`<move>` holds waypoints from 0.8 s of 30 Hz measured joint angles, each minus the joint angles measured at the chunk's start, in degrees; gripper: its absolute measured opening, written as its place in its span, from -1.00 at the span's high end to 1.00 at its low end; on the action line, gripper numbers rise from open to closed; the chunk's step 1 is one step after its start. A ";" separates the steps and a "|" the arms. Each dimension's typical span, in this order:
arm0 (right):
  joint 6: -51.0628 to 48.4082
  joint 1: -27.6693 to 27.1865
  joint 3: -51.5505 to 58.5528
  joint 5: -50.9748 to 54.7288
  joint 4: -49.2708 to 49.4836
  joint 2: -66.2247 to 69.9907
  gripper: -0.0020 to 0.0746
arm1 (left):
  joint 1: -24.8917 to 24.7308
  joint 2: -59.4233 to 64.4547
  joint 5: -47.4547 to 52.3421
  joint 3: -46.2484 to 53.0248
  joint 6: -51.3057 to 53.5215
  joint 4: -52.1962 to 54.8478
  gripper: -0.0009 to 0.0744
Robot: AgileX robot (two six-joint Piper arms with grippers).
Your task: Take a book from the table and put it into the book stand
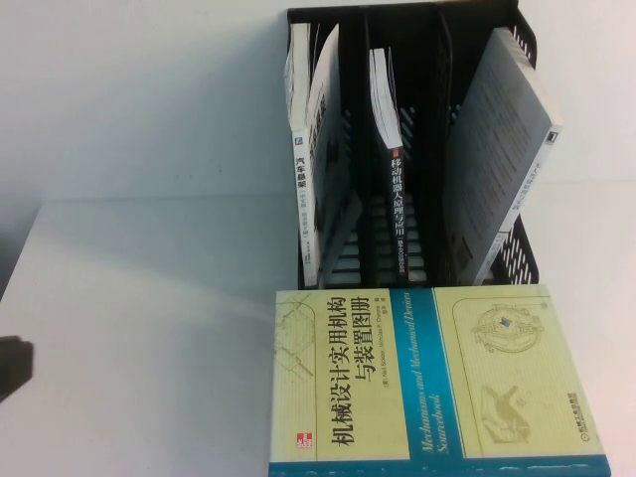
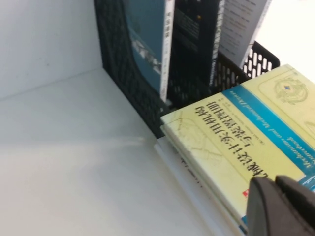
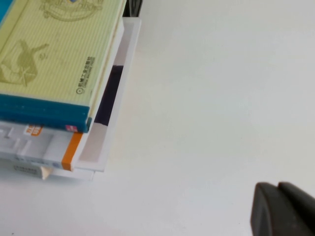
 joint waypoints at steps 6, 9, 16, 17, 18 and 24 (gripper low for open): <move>0.00 0.00 0.00 0.02 0.00 -0.03 0.96 | 0.00 -3.48 5.14 0.00 0.45 0.03 0.98; 0.00 0.00 0.00 0.12 0.00 -0.03 0.96 | 0.00 -4.06 7.51 0.00 0.43 0.16 0.98; 0.00 0.00 0.00 0.12 0.09 -0.03 0.96 | 11.02 -5.10 3.34 2.08 0.47 0.44 0.98; 0.00 0.00 0.00 0.12 0.13 -0.03 0.96 | 15.13 -5.10 0.60 3.26 0.47 0.57 0.98; 0.00 0.00 0.00 0.12 0.13 -0.03 0.96 | 18.73 -5.10 -1.93 4.43 0.56 0.57 0.98; 0.00 0.00 0.00 0.12 0.13 -0.03 0.96 | 45.23 -7.48 -26.26 17.30 -0.46 -1.76 0.98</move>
